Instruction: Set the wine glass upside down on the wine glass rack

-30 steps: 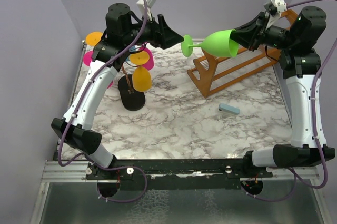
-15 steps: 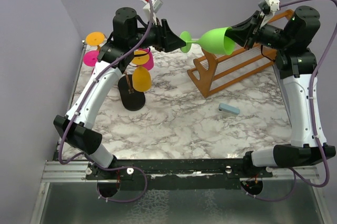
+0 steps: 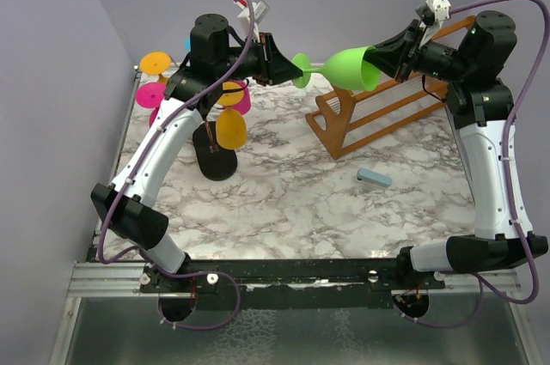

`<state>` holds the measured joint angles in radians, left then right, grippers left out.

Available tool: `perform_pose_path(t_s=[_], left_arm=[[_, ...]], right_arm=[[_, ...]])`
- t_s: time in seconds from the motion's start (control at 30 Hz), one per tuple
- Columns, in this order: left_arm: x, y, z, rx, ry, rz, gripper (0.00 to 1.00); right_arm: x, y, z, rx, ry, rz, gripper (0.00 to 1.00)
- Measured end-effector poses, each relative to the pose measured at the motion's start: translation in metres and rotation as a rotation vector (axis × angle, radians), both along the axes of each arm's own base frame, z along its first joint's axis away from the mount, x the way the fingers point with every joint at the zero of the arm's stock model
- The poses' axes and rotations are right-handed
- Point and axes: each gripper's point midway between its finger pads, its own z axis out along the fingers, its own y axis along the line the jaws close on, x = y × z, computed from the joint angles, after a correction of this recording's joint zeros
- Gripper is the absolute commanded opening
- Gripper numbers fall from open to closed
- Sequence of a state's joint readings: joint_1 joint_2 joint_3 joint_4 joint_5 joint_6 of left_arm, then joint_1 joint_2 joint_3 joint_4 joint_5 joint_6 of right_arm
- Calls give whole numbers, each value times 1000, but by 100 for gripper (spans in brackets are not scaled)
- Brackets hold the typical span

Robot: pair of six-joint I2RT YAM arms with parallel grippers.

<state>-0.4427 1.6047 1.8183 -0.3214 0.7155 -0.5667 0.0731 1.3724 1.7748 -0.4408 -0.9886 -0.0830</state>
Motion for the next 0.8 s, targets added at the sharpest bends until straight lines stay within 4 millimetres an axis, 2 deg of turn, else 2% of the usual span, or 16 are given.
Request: perform_pose_path(t_s=[0.1,0.4,0.57,0.7,0.8], left_arm=[[0,0,-1,2,1,2,0],[9,5,-8,49,-25,48,0],[18,16,-11,110,-89,94,0],[25,28,-5,159,-161,129,0],[26,39,-2,228,-245,146,0]], right_arm=[[1,0,-3,-5,4,0,3],[-7,7,-8,-24,-6,55,48],[-15,8,-13,-47,-11,90,69],[-20,7,-19,-77,-17,97,79],[-26,5,-22,-104,-29,100,83]])
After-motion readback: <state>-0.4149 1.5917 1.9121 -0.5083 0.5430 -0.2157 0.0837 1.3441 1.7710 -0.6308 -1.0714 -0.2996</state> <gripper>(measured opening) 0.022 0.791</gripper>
